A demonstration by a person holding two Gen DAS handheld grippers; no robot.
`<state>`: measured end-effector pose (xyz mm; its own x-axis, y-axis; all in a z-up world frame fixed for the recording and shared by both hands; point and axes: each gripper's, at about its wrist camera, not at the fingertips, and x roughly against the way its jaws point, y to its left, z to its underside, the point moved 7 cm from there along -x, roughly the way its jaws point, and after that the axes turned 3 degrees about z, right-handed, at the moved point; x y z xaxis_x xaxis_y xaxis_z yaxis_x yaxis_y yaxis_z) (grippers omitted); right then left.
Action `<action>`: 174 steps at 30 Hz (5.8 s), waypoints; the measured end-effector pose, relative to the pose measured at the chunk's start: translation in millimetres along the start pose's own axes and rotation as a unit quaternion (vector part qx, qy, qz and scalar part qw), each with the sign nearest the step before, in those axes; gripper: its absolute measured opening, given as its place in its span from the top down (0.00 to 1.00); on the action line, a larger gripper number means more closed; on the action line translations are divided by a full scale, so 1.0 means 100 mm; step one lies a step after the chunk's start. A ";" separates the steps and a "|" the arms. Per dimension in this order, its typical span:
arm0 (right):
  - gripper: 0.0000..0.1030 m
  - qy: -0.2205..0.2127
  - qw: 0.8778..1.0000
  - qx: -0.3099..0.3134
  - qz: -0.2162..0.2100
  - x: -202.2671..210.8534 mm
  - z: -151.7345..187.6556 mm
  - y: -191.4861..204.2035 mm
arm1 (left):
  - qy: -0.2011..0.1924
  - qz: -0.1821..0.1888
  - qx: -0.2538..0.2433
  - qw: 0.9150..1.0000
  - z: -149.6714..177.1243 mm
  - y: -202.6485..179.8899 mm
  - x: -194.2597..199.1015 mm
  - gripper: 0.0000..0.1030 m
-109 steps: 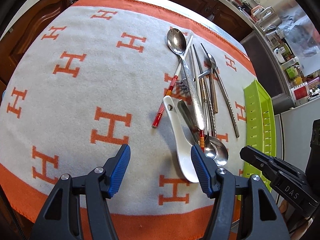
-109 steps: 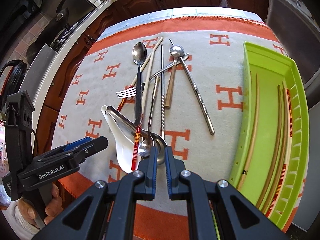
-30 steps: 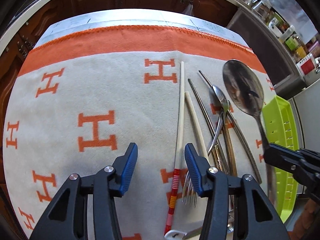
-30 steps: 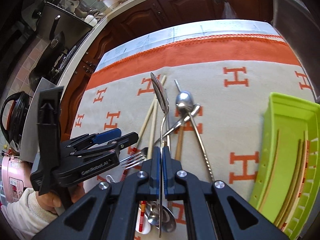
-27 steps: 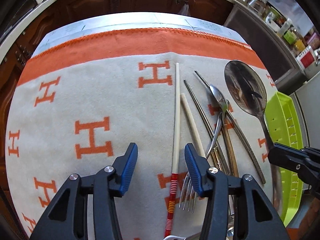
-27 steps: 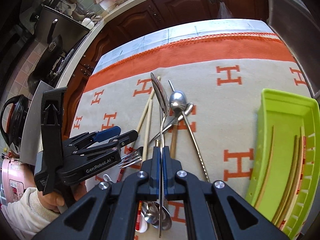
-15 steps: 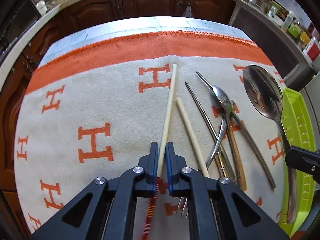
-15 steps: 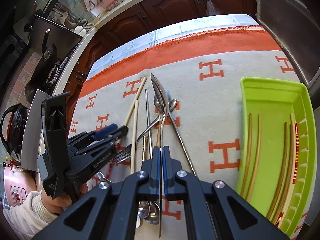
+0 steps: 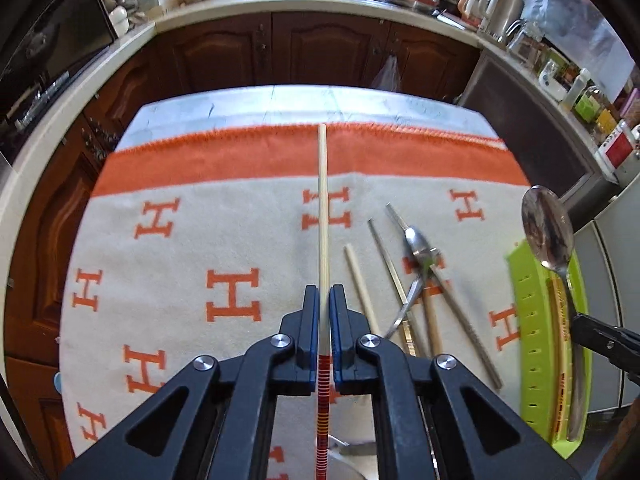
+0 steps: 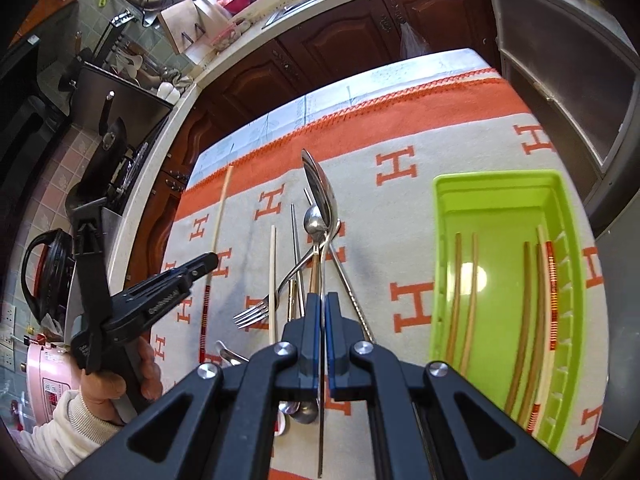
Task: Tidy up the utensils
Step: 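Lower the spoon and chopstick into the green tray and open both grippers, then grasp the white chopstick with the left gripper while the right grasps a steel chopstick, then place both chopsticks in the green tray and open both grippers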
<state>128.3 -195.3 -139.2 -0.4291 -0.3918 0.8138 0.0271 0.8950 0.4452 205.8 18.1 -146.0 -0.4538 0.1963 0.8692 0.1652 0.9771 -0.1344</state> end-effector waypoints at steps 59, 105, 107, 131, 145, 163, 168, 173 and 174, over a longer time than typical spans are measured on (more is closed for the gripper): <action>0.94 0.024 0.997 0.012 0.068 0.39 0.78 -0.49 | 0.059 0.041 -0.020 0.997 1.00 -1.23 0.61 0.52; 0.94 0.068 0.995 0.056 0.041 -0.58 0.29 0.07 | 0.100 0.111 0.125 0.981 0.74 -0.27 -0.20 0.69; 0.94 0.070 0.995 0.055 0.043 -0.64 0.23 0.04 | 0.107 0.108 0.121 0.981 0.76 -0.31 -0.27 0.69; 0.90 0.066 0.973 0.177 0.135 -1.22 -0.03 0.15 | 0.127 0.071 0.117 0.982 0.88 -0.42 -0.62 0.74; 0.95 0.037 0.984 0.126 0.122 -1.02 -0.11 0.02 | 0.103 0.055 0.095 0.989 0.92 -0.50 -0.64 0.96; 0.95 -0.009 0.996 0.064 0.057 -0.32 -0.07 0.06 | 0.049 0.070 0.099 0.991 0.61 -0.58 -0.10 0.97; 0.95 -0.031 0.997 0.047 0.046 0.01 -0.01 0.00 | 0.045 0.084 0.077 0.992 0.58 -0.82 0.06 0.97; 0.95 -0.060 0.997 0.022 0.047 0.39 0.09 -0.19 | 0.054 0.105 0.049 0.992 0.60 -1.20 0.15 0.97; 0.95 -0.064 0.997 0.017 0.050 0.45 0.11 -0.24 | 0.060 0.112 0.042 0.991 0.61 -1.29 0.16 0.97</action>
<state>98.8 -232.2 -117.4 -0.5380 -0.2723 0.7977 0.0459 0.9355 0.3503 124.1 -99.9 -143.8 -0.3059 0.4020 0.8630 0.1749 0.9148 -0.3641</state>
